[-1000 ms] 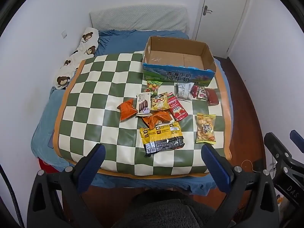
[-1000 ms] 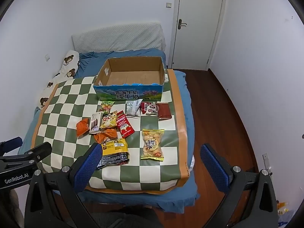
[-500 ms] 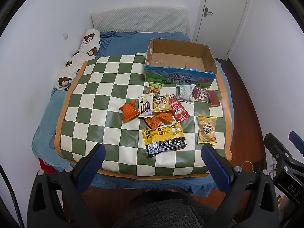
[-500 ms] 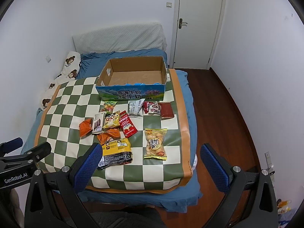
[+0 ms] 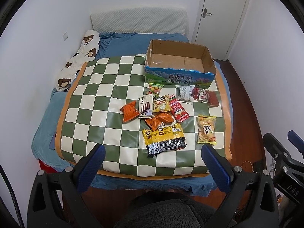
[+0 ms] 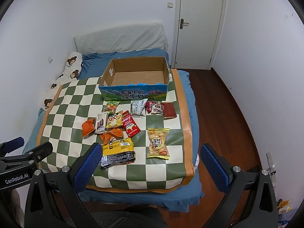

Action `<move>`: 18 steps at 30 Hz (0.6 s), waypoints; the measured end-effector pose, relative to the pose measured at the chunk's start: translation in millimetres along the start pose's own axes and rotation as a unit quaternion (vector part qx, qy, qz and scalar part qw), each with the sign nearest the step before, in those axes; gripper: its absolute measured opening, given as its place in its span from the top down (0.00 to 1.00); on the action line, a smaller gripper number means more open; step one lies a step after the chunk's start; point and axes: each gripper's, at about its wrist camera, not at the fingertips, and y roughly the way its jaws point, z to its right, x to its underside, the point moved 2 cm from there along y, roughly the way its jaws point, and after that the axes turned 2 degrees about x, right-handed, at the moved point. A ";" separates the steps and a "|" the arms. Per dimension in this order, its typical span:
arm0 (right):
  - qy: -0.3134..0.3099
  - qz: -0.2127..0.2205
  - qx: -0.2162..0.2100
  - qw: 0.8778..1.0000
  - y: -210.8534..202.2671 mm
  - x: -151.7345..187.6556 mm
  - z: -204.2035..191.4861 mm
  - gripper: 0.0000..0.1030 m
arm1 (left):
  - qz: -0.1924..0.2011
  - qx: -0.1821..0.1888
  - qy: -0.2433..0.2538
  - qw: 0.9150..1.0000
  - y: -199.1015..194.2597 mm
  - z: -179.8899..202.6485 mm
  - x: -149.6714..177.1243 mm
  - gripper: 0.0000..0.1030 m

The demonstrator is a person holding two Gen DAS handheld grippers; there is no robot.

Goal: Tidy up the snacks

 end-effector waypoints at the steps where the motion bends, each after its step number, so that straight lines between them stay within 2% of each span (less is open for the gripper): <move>1: 0.000 0.000 0.000 1.000 0.2 -0.6 0.2 0.00 | -0.001 0.000 0.000 1.000 0.0 0.2 -0.1 0.00; 18: -0.002 0.004 0.002 1.000 -1.8 -2.7 -1.4 0.00 | 0.001 0.006 0.002 1.000 -0.4 1.9 0.1 0.00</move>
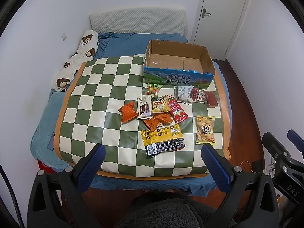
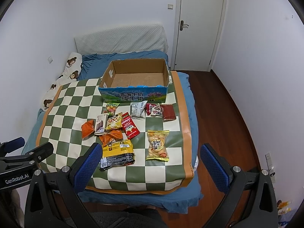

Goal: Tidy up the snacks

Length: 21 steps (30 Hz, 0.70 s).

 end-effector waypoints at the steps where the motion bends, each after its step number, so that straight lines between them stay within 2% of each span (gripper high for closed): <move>1: 0.001 0.000 0.000 1.000 -0.2 -0.5 -0.2 0.00 | 0.000 0.000 0.000 1.000 0.0 -0.2 0.1 0.00; 21: 0.002 0.003 -0.001 1.000 2.9 -4.5 -0.5 0.00 | 0.002 0.002 0.003 1.000 2.4 2.0 -3.5 0.00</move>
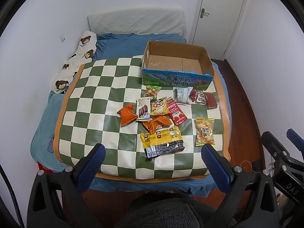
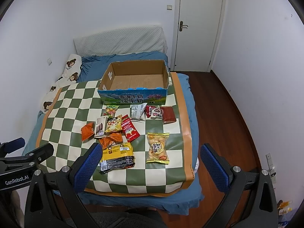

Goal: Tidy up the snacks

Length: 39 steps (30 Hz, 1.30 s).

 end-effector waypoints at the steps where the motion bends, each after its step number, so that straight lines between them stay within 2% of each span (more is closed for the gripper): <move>1: -0.001 0.000 0.001 1.000 -0.1 0.4 -0.3 0.00 | 0.000 0.000 0.000 1.000 0.0 -0.1 0.1 0.00; 5: -0.011 -0.015 0.007 1.000 8.3 -1.0 -2.5 0.00 | -0.001 -0.003 -0.003 1.000 5.3 -0.8 -5.2 0.00; 11: 0.002 -0.052 0.005 0.999 54.9 9.2 8.0 0.00 | -0.001 -0.021 -0.018 1.000 39.9 -13.2 -19.3 0.00; 15: 0.011 -0.073 0.014 0.997 101.9 18.6 20.0 0.00 | -0.010 -0.065 0.045 0.997 89.7 -13.2 -22.7 0.00; 18: 0.021 -0.093 0.013 0.995 148.5 25.6 28.0 0.00 | -0.048 -0.059 0.112 0.991 138.8 -3.0 -19.1 0.00; 20: 0.023 -0.107 0.008 0.994 180.5 27.9 32.4 0.00 | -0.078 -0.053 0.164 0.982 175.3 8.2 -12.9 0.00; 24: 0.016 -0.127 0.004 0.992 233.7 32.7 37.2 0.00 | -0.132 -0.039 0.268 0.953 239.0 38.4 6.3 0.00; 26: 0.018 -0.139 -0.003 0.990 258.4 36.0 40.6 0.00 | -0.160 -0.019 0.326 0.932 270.4 55.4 21.1 0.00; 30: 0.022 -0.171 -0.016 0.985 303.3 43.9 45.6 0.00 | -0.220 0.017 0.401 0.889 327.3 75.6 47.2 0.00; 31: 0.023 -0.179 -0.019 0.983 314.0 46.7 47.3 0.00 | -0.225 0.017 0.415 0.882 336.7 78.3 51.2 0.00; 32: 0.023 -0.185 -0.024 0.982 319.3 48.2 47.7 0.00 | -0.235 0.025 0.436 0.868 347.9 82.6 57.8 0.00; 35: 0.019 -0.207 -0.045 0.977 337.4 54.7 46.5 0.00 | -0.250 0.025 0.477 0.842 366.9 91.1 68.7 0.00; 36: 0.022 -0.215 -0.053 0.975 341.4 56.5 46.3 0.00 | -0.250 0.023 0.486 0.837 370.8 93.4 69.9 0.00; 37: 0.025 -0.222 -0.061 0.973 346.2 57.8 45.7 0.00 | -0.254 0.024 0.487 0.836 374.5 94.9 69.4 0.01; 38: 0.028 -0.231 -0.071 0.970 352.9 58.7 45.1 0.00 | -0.257 0.028 0.479 0.839 376.2 95.6 67.6 0.06; 39: 0.033 -0.236 -0.076 0.968 355.4 59.2 45.5 0.01 | -0.255 0.026 0.462 0.849 376.7 94.3 63.2 0.10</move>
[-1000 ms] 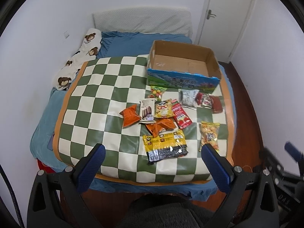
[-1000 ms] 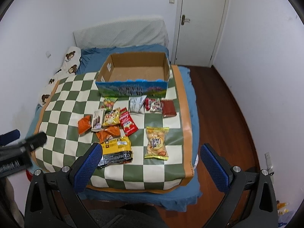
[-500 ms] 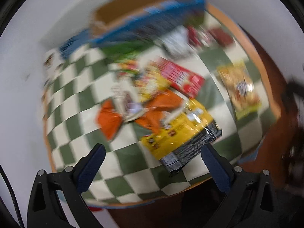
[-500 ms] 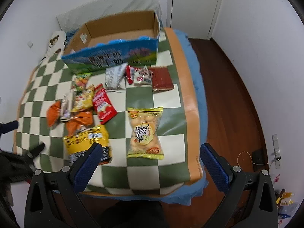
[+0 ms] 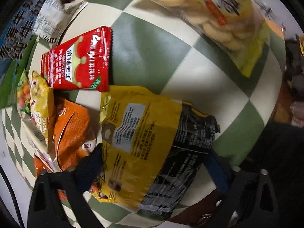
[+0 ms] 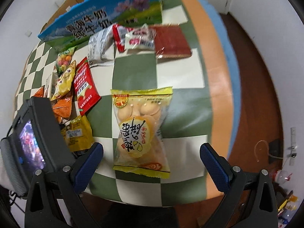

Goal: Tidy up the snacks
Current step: 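Grasp the yellow-black cookie bag with the left tool while the right tool grasps the bun bag, then carry both bags into the cardboard box and open both tools to release them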

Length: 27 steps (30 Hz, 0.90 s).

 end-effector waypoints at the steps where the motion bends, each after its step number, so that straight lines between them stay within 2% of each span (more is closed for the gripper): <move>1: 0.006 -0.004 -0.007 1.000 3.2 -2.0 1.1 0.01 | 0.005 0.004 -0.022 1.000 -2.8 -4.3 -1.0 0.11; 4: 0.031 -0.017 -0.033 0.999 13.4 -10.3 4.8 0.05 | 0.012 0.024 -0.125 0.992 -13.4 -27.7 3.8 0.12; 5: 0.040 -0.024 -0.037 0.998 18.1 -13.1 5.7 0.07 | 0.016 0.034 -0.173 0.984 -16.0 -37.6 7.1 0.12; 7: 0.051 -0.037 -0.043 0.997 29.2 -18.3 5.7 0.10 | 0.024 0.057 -0.283 0.957 -20.7 -58.8 18.2 0.12; 9: 0.063 -0.060 -0.039 0.995 45.6 -20.9 4.6 0.12 | 0.019 0.084 -0.401 0.912 -19.4 -77.9 31.5 0.12; 10: 0.067 -0.069 -0.041 0.994 52.5 -21.3 3.9 0.15 | 0.022 0.113 -0.470 0.875 -17.8 -88.9 42.6 0.12; 11: 0.072 -0.079 -0.036 0.994 60.0 -21.7 3.4 0.19 | 0.027 0.130 -0.507 0.851 -16.5 -95.1 49.5 0.12; 12: 0.071 -0.085 -0.033 0.993 65.0 -21.6 1.8 0.21 | 0.031 0.147 -0.537 0.830 -14.0 -100.3 55.1 0.12; 13: 0.068 -0.088 -0.027 0.993 68.9 -21.5 0.1 0.27 | 0.030 0.161 -0.547 0.821 -10.6 -102.7 56.7 0.12; 14: 0.062 -0.091 -0.019 0.994 71.9 -20.5 -2.7 0.34 | 0.027 0.167 -0.541 0.824 -7.3 -103.2 55.3 0.12; 16: 0.051 -0.095 -0.016 0.994 73.5 -18.9 -7.2 0.42 | 0.021 0.159 -0.504 0.849 0.3 -94.5 52.8 0.12; 18: 0.037 -0.102 -0.015 0.994 73.4 -16.1 -13.8 0.46 | 0.006 0.148 -0.451 0.880 11.4 -75.9 43.1 0.11; 21: 0.036 -0.117 -0.028 0.992 73.9 -12.0 -20.8 0.46 | -0.008 0.151 -0.387 0.910 18.1 -53.3 32.7 0.11; 24: 0.045 -0.117 -0.040 0.991 77.2 -9.6 -23.1 0.41 | -0.014 0.165 -0.330 0.929 33.4 -34.9 14.0 0.11; 26: 0.054 -0.119 -0.043 0.990 78.5 -8.1 -23.2 0.33 | -0.023 0.174 -0.305 0.936 46.7 -24.1 8.9 0.11; 27: 0.057 -0.121 -0.038 0.990 79.5 -6.9 -21.3 0.33 | -0.022 0.174 -0.293 0.940 49.7 -22.8 11.1 0.11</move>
